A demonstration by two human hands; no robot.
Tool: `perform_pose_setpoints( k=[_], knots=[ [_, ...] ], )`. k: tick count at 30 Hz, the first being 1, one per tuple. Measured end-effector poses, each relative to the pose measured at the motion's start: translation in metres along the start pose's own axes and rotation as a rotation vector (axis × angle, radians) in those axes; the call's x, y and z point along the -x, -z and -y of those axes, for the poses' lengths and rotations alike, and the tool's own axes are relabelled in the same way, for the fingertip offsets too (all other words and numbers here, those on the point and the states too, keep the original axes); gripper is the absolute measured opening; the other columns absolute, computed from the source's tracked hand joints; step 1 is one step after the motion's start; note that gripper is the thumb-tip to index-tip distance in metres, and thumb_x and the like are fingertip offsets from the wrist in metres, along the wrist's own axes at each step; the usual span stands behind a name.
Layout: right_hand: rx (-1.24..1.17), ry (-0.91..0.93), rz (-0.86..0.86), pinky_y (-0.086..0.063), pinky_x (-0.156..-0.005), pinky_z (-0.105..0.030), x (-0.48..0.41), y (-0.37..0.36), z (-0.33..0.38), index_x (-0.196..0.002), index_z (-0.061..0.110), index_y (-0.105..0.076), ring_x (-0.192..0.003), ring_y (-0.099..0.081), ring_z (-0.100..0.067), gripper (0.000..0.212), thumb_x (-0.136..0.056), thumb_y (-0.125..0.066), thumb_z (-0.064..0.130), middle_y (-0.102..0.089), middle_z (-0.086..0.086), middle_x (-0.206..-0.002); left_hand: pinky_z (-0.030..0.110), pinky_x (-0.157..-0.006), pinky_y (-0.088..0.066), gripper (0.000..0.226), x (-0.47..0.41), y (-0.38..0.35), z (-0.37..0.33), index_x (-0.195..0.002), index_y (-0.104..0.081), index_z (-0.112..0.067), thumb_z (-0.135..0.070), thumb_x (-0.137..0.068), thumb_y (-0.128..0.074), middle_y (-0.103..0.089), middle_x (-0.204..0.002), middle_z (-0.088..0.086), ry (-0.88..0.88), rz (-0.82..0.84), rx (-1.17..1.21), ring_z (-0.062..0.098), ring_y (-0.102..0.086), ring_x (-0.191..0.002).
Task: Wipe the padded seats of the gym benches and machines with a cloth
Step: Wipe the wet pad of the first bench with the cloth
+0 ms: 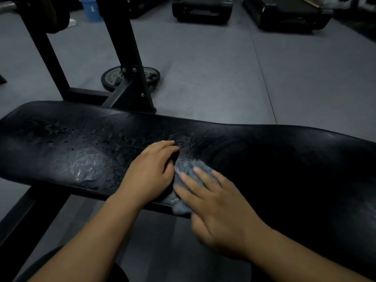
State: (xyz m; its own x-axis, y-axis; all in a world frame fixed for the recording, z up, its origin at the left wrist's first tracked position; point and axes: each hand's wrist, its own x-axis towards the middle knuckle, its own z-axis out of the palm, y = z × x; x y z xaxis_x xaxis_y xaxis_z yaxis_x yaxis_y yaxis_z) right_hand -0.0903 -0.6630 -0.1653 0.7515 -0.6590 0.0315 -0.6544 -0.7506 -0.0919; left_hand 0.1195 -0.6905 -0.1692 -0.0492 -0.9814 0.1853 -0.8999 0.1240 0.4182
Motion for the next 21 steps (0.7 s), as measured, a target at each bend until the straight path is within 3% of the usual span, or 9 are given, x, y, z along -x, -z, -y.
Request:
perform_pose_setpoints(
  k=[3,7,8,11,14,16,18,21],
  knots=[
    [0.001,-0.001,-0.066,-0.036,-0.109,-0.042,0.016,0.004,-0.035,-0.139,0.023,-0.058,-0.136,-0.049,-0.027,0.064,-0.078,-0.043,0.038,-0.052,-0.003,-0.148,0.029,-0.11,-0.033,0.044,0.0,0.003,0.002,-0.135,-0.06,-0.022,-0.016,-0.092,-0.052,-0.05,-0.146,-0.007,0.008,0.006,0.0,0.015,-0.042,-0.136],
    [0.03,-0.343,-0.027,-0.017,-0.12,-0.045,-0.055,0.009,-0.055,-0.155,0.033,-0.029,-0.153,-0.016,-0.025,0.078,-0.082,-0.008,0.051,-0.022,0.003,-0.165,0.034,-0.112,-0.035,0.047,-0.005,0.001,0.0,-0.133,-0.061,-0.019,-0.025,-0.09,-0.045,-0.053,-0.144,-0.001,-0.02,0.021,-0.069,0.02,-0.046,-0.134],
    [0.038,-0.376,-0.023,-0.016,-0.12,-0.048,-0.069,0.006,-0.043,-0.154,0.032,-0.03,-0.153,-0.016,-0.027,0.079,-0.081,-0.007,0.051,-0.022,0.001,-0.165,0.036,-0.112,-0.036,0.05,-0.007,0.002,0.001,-0.132,-0.063,-0.019,-0.029,-0.087,-0.043,-0.054,-0.143,0.0,-0.02,0.018,-0.075,0.022,-0.048,-0.132],
    [-0.021,-0.16,-0.05,-0.022,-0.119,-0.053,-0.057,0.0,0.003,-0.15,0.025,-0.042,-0.149,-0.026,-0.032,0.07,-0.084,-0.024,0.044,-0.035,-0.003,-0.16,0.042,-0.115,-0.034,0.055,-0.01,0.008,0.012,-0.134,-0.06,-0.02,-0.036,-0.085,-0.039,-0.052,-0.145,0.0,0.036,0.002,-0.109,0.022,-0.044,-0.136],
    [-0.032,0.027,0.039,-0.03,-0.117,-0.051,-0.021,0.0,-0.011,-0.147,0.025,-0.047,-0.145,-0.036,-0.03,0.066,-0.085,-0.036,0.041,-0.041,-0.003,-0.156,0.044,-0.117,-0.028,0.058,-0.01,0.01,0.022,-0.139,-0.056,-0.022,-0.042,-0.088,-0.036,-0.047,-0.15,-0.001,0.09,0.015,-0.156,0.022,-0.038,-0.141],
    [0.03,-0.055,0.024,-0.037,-0.112,-0.053,-0.034,0.003,-0.051,-0.146,0.023,-0.049,-0.141,-0.041,-0.035,0.07,-0.081,-0.031,0.043,-0.045,-0.008,-0.154,0.045,-0.117,-0.028,0.059,-0.009,0.009,0.023,-0.14,-0.055,-0.023,-0.044,-0.089,-0.034,-0.047,-0.15,-0.001,0.095,0.018,-0.182,0.023,-0.037,-0.142],
    [0.043,-0.27,0.03,-0.027,-0.118,-0.049,-0.073,0.009,-0.082,-0.151,0.027,-0.037,-0.149,-0.026,-0.032,0.072,-0.085,-0.02,0.048,-0.032,-0.004,-0.161,0.047,-0.117,-0.029,0.059,-0.009,0.007,0.021,-0.139,-0.055,-0.022,-0.043,-0.089,-0.033,-0.047,-0.15,-0.001,0.106,0.015,-0.184,0.024,-0.038,-0.141],
    [0.008,-0.455,-0.017,-0.012,-0.12,-0.048,-0.128,0.006,-0.064,-0.152,0.033,-0.028,-0.152,-0.014,-0.028,0.058,-0.096,-0.024,0.046,-0.019,0.002,-0.166,0.047,-0.117,-0.029,0.059,-0.01,0.007,0.022,-0.139,-0.056,-0.022,-0.035,-0.086,-0.031,-0.048,-0.15,0.001,0.101,0.019,-0.173,0.026,-0.04,-0.14]
  ],
)
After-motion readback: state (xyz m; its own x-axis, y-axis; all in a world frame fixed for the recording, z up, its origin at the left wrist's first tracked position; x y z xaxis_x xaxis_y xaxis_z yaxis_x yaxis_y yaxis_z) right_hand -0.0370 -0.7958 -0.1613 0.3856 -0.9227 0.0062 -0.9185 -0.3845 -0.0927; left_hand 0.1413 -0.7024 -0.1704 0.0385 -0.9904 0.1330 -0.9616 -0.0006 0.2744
